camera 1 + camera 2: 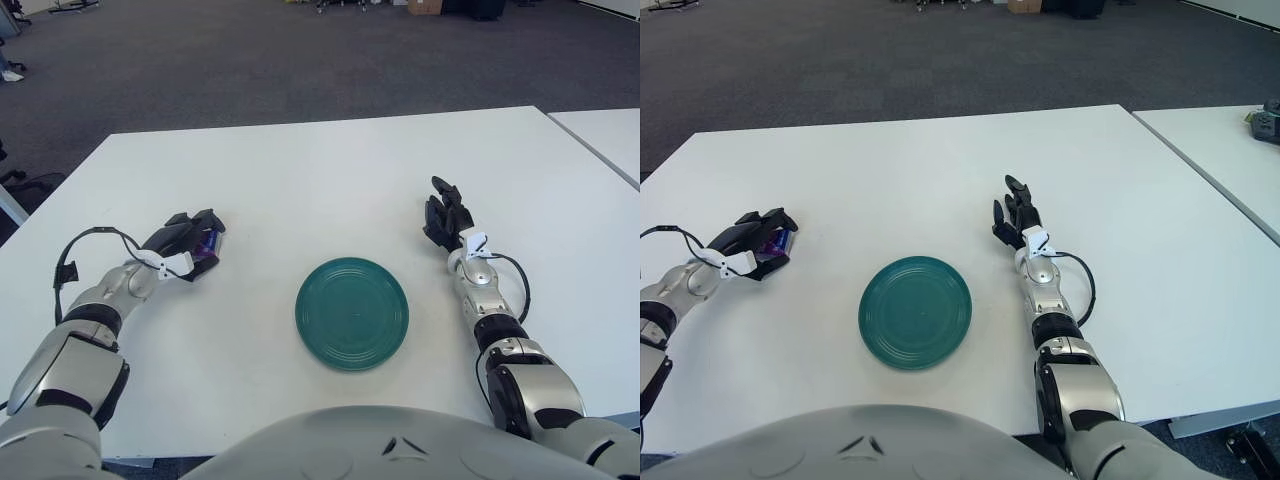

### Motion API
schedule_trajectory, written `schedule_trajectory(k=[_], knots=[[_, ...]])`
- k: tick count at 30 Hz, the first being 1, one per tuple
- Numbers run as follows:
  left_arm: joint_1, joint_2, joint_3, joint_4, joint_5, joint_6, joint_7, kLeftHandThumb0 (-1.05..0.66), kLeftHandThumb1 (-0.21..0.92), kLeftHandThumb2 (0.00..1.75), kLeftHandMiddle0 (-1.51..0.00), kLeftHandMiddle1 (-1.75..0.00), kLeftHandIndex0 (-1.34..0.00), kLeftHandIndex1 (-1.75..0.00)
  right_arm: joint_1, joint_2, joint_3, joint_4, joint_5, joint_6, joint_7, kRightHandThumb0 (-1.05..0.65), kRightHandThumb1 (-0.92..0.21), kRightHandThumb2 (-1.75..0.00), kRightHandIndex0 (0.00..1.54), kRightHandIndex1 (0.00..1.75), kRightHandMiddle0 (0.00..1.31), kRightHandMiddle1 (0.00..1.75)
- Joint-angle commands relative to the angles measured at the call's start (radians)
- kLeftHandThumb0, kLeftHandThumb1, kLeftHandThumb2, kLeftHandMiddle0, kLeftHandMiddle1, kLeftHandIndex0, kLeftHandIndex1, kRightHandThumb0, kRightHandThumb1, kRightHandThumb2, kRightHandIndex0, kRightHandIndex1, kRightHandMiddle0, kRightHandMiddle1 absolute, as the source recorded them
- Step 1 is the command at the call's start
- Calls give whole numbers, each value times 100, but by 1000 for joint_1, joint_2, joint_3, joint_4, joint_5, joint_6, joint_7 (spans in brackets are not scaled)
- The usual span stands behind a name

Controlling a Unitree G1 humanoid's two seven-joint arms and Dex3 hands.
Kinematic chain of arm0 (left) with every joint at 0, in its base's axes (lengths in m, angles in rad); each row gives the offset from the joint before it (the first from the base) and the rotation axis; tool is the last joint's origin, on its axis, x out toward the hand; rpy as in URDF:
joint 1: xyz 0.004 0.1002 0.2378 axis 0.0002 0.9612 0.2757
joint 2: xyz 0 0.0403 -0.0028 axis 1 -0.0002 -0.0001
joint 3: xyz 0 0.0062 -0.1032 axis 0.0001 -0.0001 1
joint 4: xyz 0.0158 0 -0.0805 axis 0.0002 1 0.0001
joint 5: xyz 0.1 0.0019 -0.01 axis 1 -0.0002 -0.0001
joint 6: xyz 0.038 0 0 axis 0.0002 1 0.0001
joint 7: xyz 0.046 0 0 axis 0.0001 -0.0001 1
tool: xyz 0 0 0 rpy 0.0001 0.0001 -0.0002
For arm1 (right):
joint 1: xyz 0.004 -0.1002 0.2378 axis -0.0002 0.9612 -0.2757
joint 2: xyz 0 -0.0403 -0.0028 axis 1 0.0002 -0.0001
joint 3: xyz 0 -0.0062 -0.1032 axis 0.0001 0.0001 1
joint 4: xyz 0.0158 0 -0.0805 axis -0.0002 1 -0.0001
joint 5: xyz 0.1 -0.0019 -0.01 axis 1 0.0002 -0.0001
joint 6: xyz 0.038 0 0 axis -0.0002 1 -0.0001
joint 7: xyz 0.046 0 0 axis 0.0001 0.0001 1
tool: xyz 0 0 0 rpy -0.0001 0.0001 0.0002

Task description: Put the gum into the plate.

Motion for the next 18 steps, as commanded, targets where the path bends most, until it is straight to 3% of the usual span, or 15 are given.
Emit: schedule_trajectory(k=[1,8,10,12,18], knots=[[40,10,-24,24,26,67,-87,-24,27,100,0,-154,-22,-155,19,-9,-5,44,2,35,-8,-68,-92,-80,22,1,0,43],[48,-5,-22,36,19,163,-82,-20,34,95,0,-165,-17,-166,8,-9,-10,61,5,20,-23,-71,-92,-80,23,1,0,44],[58,-18,-8,47,8,188,-34,15,48,97,-24,-171,-35,-171,7,-7,-13,61,9,9,-29,-72,-92,-79,24,1,0,45],[64,-30,8,52,-6,201,12,29,43,110,-39,-173,-50,-173,8,-3,-16,56,10,-3,-36,-72,-92,-78,25,2,0,46],[71,-62,44,69,-33,226,111,47,28,135,-62,-174,-76,-174,7,-3,-24,58,13,-28,-44,-73,-92,-77,28,2,0,49]])
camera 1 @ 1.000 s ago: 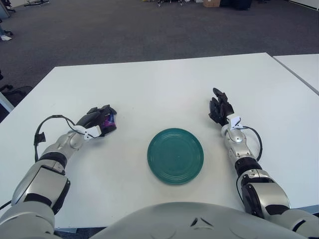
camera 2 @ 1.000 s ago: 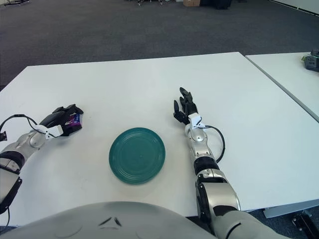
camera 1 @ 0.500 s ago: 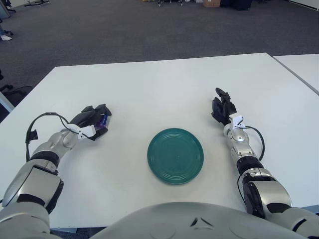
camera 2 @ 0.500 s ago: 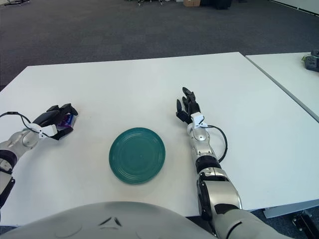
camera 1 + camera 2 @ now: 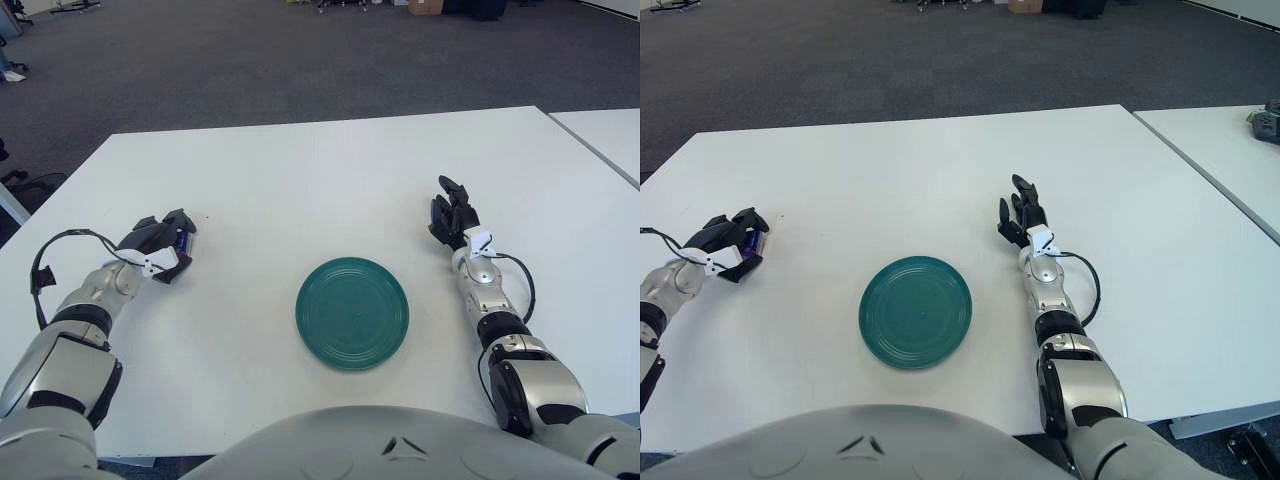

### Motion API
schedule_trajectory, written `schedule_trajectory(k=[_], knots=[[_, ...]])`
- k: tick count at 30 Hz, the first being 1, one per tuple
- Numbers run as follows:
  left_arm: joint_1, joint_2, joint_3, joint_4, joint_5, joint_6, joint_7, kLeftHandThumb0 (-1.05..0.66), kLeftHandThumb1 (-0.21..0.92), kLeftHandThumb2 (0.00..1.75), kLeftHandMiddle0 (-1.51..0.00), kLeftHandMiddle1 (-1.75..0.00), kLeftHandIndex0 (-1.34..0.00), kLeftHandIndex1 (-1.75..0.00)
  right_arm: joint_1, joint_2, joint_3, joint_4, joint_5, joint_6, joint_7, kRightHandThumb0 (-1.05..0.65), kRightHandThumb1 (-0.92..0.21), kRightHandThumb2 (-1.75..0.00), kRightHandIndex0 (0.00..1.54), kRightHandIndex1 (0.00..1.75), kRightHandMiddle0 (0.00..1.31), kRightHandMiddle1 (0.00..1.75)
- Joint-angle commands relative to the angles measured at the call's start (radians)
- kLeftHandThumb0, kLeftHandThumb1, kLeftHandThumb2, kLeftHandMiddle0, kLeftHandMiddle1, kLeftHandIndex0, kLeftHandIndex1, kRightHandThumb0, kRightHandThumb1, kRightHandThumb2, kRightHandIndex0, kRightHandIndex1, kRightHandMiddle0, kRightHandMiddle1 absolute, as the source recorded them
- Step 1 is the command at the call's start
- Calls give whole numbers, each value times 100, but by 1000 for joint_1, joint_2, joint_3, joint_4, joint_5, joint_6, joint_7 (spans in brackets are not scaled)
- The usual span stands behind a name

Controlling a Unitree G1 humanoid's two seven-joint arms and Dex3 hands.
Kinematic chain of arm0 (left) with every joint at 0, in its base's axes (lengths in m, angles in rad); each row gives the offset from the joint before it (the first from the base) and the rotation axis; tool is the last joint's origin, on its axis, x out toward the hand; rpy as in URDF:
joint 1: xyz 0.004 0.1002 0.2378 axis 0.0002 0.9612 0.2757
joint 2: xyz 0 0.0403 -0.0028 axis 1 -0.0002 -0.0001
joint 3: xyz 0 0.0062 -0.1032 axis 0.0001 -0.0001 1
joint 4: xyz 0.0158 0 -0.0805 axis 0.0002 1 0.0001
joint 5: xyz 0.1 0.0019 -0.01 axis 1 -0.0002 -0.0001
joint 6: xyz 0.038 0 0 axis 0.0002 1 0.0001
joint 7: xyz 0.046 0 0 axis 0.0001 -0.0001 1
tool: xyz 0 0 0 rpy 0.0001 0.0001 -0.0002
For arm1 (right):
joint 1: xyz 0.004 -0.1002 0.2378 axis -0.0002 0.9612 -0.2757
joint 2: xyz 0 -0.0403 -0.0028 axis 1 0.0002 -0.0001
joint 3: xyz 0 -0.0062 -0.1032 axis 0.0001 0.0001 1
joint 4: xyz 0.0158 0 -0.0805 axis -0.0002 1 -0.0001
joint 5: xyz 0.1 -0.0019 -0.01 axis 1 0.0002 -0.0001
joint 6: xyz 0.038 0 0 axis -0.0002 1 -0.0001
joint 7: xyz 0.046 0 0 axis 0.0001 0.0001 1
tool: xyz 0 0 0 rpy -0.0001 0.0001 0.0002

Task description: Put the gum into the plate.

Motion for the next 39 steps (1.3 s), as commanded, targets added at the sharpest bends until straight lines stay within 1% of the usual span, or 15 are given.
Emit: schedule_trajectory(k=[1,5,13,15,17,23,27,30,31,36,39], knots=[[53,-50,-3,41,8,35,26,48,27,136,-63,-175,-78,-175,19,7,-10,28,13,6,-11,-72,-92,-76,29,3,0,51],[57,-57,2,46,8,20,65,49,25,139,-66,-175,-82,-175,13,8,-20,40,17,-10,-21,-72,-92,-75,32,3,0,55],[61,-58,9,48,8,-31,110,50,23,142,-68,-175,-85,-175,12,-2,-5,41,-7,1,-38,-71,-92,-75,33,3,0,58],[60,-49,14,29,4,-41,111,50,23,142,-68,-175,-85,-175,15,-35,-7,4,-5,24,-20,-71,-92,-76,33,3,0,58],[62,-40,20,18,0,-51,110,51,22,143,-68,-175,-86,-175,7,-59,-4,4,-13,42,-13,-69,-92,-78,32,2,0,56],[77,4,39,-52,-6,-90,100,51,22,144,-69,-175,-88,-175,36,-43,15,-16,-27,48,-18,-66,-92,-81,30,1,0,52],[89,33,49,-134,-1,-125,104,51,21,144,-69,-175,-88,-175,49,-36,20,-33,-21,54,-12,-65,-92,-82,29,0,0,50],[111,49,60,-240,2,-136,100,51,21,144,-69,-175,-89,-175,54,-35,23,-43,-19,60,-9,-65,-92,-82,29,0,0,49],[118,52,64,-267,2,-132,96,51,21,144,-69,-175,-89,-175,55,-35,23,-45,-18,61,-8,-64,-92,-82,29,0,0,48],[202,52,81,-562,23,-72,53,51,22,143,-69,-175,-89,-175,67,-31,33,-71,-26,76,-11,-63,-92,-83,29,0,0,48],[235,49,89,-663,28,-47,31,51,22,143,-68,-175,-89,-175,72,-29,35,-80,-24,81,-7,-63,-92,-83,29,0,0,49]])
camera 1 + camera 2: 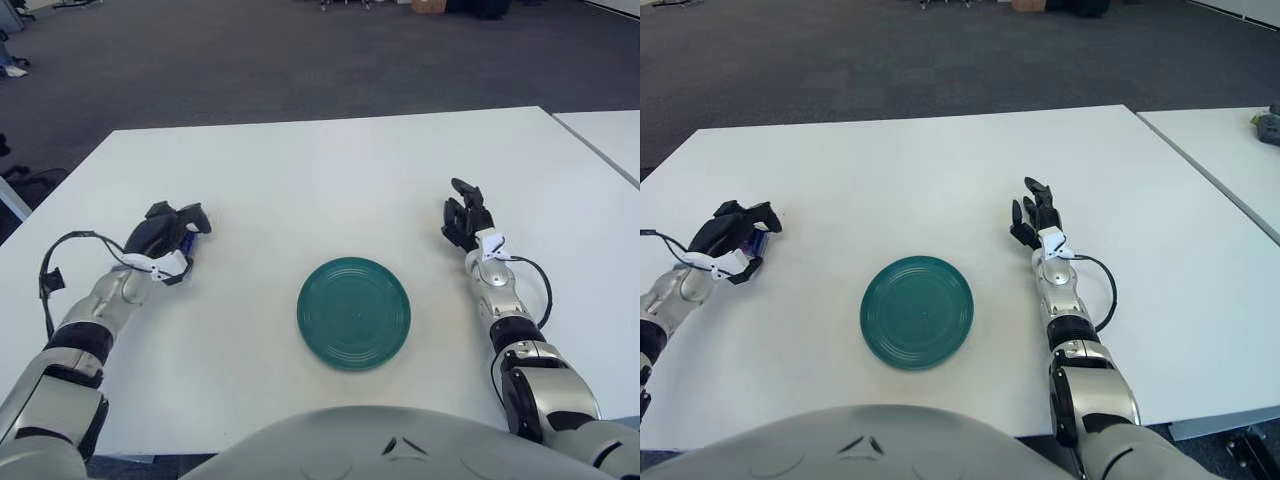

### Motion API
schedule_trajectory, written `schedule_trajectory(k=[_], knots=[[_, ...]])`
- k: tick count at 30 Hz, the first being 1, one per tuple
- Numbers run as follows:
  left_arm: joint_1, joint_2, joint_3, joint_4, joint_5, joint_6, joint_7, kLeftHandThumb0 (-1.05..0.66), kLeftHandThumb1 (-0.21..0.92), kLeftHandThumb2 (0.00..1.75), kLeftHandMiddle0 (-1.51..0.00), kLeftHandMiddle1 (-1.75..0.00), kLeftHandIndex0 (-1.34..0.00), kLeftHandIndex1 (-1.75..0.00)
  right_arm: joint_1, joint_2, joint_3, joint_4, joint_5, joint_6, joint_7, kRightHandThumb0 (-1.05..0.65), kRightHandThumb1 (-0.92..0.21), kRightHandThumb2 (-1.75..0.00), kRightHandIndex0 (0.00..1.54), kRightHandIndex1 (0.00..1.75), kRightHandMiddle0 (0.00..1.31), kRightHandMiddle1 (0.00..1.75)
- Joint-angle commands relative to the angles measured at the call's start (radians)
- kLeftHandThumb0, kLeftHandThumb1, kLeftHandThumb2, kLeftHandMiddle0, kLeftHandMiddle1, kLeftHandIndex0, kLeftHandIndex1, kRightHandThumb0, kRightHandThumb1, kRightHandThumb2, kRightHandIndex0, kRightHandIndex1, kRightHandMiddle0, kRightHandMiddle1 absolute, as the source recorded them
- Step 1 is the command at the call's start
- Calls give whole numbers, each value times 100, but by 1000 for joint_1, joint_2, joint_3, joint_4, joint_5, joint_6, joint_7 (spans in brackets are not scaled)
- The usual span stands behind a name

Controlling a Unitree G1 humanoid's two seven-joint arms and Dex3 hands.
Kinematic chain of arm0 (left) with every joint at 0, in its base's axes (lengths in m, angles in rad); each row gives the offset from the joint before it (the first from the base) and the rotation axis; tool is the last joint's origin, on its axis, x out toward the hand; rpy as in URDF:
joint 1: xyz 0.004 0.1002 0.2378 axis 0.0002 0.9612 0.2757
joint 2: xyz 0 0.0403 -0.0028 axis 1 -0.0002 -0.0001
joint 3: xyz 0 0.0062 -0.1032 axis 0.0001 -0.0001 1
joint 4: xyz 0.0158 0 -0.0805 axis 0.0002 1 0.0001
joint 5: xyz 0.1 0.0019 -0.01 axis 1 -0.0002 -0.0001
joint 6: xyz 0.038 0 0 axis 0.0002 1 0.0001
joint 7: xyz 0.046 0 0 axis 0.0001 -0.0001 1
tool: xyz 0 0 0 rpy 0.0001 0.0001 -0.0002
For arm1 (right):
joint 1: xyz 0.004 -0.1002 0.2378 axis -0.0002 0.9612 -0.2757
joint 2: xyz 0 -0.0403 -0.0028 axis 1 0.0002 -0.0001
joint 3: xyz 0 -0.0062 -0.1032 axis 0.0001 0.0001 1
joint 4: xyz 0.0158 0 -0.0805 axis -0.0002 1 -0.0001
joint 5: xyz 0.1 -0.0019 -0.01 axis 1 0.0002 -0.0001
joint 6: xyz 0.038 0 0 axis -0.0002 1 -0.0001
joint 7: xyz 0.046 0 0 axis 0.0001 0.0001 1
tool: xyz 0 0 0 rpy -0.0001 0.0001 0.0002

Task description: Put the gum into the plate.

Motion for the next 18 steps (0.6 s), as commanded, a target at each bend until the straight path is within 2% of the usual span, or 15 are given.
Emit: schedule_trajectory(k=[1,4,7,10,13,18], knots=[[49,8,25,-195,19,42,-43,51,22,143,-68,-175,-88,-175,34,18,14,-12,-3,40,13,-63,-92,-83,29,0,0,49],[81,5,17,-354,50,86,-91,50,23,141,-67,-175,-86,-175,42,20,14,-22,4,41,24,-63,-92,-83,29,0,0,50],[95,3,11,-439,81,114,-124,49,25,139,-66,-175,-84,-175,49,21,15,-31,4,42,26,-63,-92,-83,29,0,0,50],[108,-17,5,-492,104,128,-141,49,26,137,-65,-175,-82,-175,57,23,18,-40,1,46,27,-64,-92,-81,28,0,0,50],[120,-68,-15,-553,129,158,-161,49,27,137,-64,-175,-82,-175,62,24,23,-41,-4,44,26,-64,-92,-80,27,0,0,50],[102,-120,-54,-591,158,174,-218,49,27,137,-64,-175,-82,-175,67,28,30,-42,-10,46,17,-64,-92,-80,26,0,0,49]])
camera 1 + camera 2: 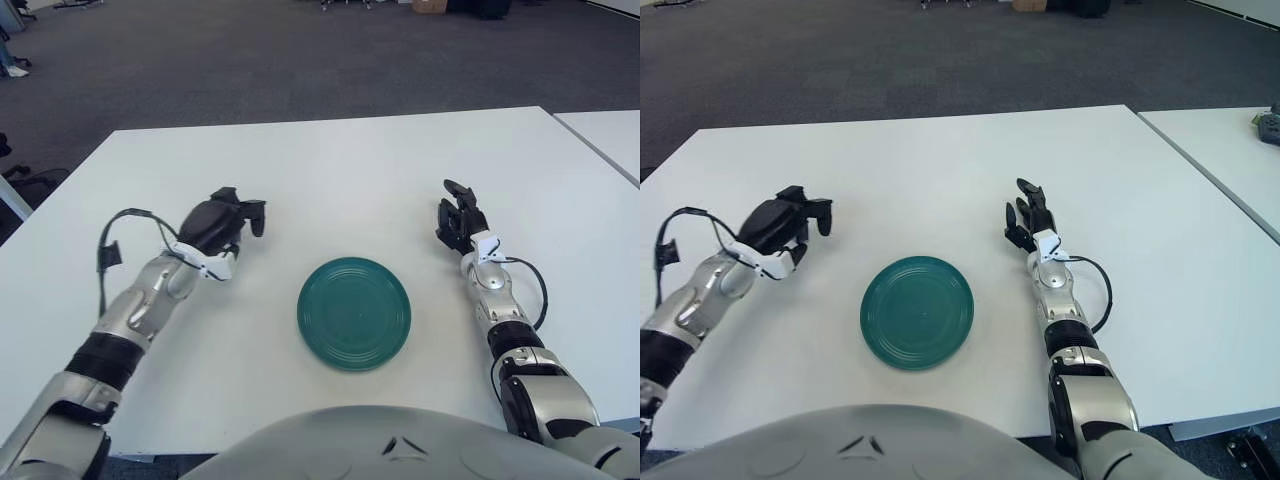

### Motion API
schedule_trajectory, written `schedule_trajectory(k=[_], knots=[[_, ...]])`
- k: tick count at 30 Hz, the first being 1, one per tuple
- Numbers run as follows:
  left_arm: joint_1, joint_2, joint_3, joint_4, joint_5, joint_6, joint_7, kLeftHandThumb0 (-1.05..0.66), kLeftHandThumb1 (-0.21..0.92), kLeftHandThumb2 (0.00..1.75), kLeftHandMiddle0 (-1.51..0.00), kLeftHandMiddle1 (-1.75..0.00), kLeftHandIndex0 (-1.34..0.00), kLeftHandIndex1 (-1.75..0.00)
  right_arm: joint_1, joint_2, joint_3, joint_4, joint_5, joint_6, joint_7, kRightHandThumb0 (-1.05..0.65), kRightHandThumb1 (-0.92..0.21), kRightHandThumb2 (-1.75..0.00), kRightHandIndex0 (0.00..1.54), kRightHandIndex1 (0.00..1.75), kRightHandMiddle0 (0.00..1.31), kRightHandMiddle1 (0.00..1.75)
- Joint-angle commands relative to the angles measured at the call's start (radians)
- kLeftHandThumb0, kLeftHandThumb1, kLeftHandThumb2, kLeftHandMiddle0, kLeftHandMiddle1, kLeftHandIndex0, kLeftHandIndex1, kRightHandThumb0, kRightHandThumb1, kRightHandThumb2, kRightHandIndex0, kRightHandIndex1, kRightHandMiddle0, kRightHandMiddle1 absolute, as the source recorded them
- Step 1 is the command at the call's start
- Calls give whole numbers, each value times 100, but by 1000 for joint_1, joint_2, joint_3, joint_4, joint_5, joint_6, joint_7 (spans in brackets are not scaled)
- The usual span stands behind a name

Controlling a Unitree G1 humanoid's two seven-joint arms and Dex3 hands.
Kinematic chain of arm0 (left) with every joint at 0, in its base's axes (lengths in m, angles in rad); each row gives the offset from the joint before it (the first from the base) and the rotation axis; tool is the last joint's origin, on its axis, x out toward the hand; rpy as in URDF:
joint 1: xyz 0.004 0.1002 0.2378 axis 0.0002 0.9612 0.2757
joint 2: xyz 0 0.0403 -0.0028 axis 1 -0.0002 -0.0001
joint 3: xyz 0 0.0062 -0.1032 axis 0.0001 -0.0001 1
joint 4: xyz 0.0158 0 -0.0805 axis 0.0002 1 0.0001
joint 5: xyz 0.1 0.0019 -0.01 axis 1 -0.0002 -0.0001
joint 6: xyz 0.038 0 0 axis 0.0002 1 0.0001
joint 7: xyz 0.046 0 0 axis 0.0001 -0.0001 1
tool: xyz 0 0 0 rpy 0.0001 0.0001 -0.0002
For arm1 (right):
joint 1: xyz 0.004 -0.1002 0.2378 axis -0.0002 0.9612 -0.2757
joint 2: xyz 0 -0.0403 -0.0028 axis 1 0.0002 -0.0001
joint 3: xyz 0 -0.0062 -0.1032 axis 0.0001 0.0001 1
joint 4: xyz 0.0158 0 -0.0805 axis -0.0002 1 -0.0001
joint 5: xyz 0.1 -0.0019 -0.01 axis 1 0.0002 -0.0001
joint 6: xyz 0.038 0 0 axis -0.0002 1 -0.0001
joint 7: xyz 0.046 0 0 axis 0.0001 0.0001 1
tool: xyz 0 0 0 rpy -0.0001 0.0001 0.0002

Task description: Put the gum into the plate.

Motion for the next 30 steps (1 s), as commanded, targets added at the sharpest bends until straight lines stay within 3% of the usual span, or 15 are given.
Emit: schedule_trajectory(k=[1,9,20,28,30], knots=[[-8,-23,-25,-23,22,18,-52,49,27,137,-64,-175,-81,-175,32,18,11,14,-9,33,-1,-65,-92,-81,26,0,0,49],[-80,-31,-84,-108,110,2,-191,48,28,135,-63,-175,-80,-175,40,25,21,7,-18,45,-30,-64,-92,-80,27,0,0,50],[-134,-41,-152,-233,158,-85,-327,48,28,136,-63,-175,-82,-175,64,50,34,-32,-32,73,-61,-64,-92,-78,25,0,0,49],[-180,-30,-170,-235,182,-180,-362,48,29,130,-65,-169,-77,-175,95,68,47,-76,-41,89,-75,-64,-92,-78,25,0,0,47],[-191,-29,-172,-239,189,-198,-372,25,21,137,-69,-158,-73,-175,100,71,47,-81,-42,92,-79,-64,-92,-78,25,0,0,47]])
